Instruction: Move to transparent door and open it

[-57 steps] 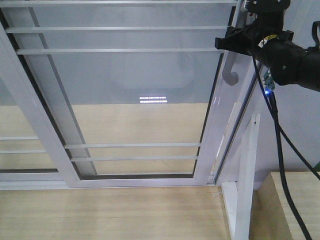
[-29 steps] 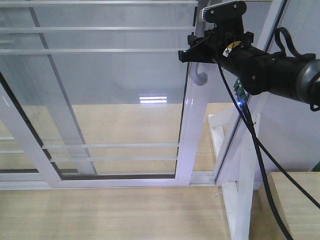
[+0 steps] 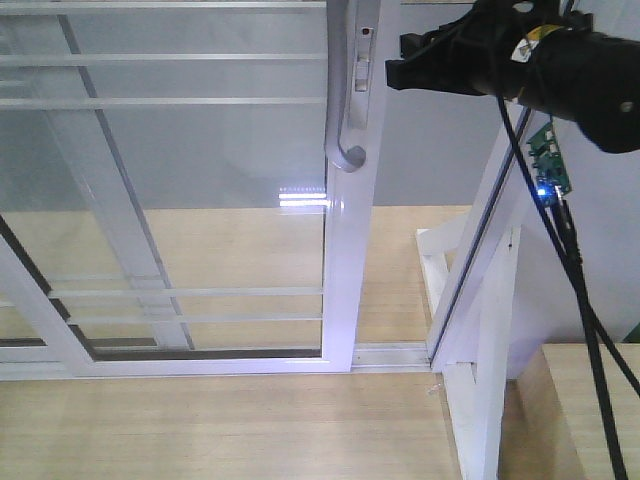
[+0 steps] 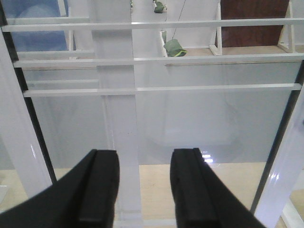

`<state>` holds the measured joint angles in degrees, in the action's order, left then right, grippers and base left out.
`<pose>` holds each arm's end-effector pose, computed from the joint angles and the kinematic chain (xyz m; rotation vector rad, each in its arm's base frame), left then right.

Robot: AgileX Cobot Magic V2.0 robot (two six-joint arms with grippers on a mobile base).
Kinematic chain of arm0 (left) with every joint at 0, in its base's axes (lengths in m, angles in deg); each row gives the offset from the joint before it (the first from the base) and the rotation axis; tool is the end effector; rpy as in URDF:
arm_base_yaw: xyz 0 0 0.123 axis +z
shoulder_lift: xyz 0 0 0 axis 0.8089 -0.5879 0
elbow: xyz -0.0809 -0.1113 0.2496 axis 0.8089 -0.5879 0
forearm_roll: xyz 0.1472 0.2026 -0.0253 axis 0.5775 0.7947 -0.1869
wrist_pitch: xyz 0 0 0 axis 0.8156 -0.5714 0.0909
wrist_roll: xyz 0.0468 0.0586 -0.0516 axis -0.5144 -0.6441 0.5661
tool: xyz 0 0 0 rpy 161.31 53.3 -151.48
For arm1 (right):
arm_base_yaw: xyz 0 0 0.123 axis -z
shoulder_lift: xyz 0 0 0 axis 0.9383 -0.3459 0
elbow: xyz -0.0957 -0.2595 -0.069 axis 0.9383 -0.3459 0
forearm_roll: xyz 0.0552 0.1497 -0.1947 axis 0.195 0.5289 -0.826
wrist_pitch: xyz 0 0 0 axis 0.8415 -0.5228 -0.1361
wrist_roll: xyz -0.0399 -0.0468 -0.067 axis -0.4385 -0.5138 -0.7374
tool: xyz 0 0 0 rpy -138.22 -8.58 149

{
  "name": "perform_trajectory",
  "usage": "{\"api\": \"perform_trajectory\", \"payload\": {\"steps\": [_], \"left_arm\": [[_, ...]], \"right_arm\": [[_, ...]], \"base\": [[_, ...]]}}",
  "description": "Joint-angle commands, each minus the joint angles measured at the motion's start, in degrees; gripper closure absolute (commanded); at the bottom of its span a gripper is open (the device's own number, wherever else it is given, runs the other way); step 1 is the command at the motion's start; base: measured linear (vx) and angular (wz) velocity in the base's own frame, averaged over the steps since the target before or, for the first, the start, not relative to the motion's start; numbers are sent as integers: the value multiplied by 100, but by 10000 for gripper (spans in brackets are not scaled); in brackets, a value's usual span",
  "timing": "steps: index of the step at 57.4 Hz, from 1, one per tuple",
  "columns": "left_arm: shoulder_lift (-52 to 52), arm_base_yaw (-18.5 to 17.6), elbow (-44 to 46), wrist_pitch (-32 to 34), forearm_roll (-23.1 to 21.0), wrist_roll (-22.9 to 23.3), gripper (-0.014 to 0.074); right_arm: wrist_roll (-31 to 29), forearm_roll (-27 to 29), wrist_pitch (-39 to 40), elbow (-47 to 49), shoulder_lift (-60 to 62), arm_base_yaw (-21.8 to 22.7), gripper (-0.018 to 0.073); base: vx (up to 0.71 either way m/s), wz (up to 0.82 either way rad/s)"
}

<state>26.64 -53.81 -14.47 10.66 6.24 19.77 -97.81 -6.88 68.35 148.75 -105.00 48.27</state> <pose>0.1043 0.0007 0.2938 0.0084 1.7762 0.0169 0.3166 0.1262 0.3481 -0.3972 1.8673 0.2461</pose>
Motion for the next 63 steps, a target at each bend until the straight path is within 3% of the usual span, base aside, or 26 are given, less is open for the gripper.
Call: {"api": "perform_trajectory", "payload": {"steps": [1,17,31,40,63], "left_arm": [[-50,-36,204,518,-53,0,191],[-430,-601,218,963,-53,0,191],[-1253,-1462,270,2071,-53,0,191],[-2185,-1917,740,2237,-53,0,189],[-4963,-2548,2660,3104,-43,0,78]], "right_arm": [[-184,-3,-85,157,545,9,225],[-15,55,399,-2059,2348,23,240],[-4,54,332,-3586,3792,23,239],[13,54,315,-3883,4314,23,239],[79,54,314,-3883,4418,23,239]], "base": [[0,0],[0,0],[0,0],[0,0],[0,0]]}}
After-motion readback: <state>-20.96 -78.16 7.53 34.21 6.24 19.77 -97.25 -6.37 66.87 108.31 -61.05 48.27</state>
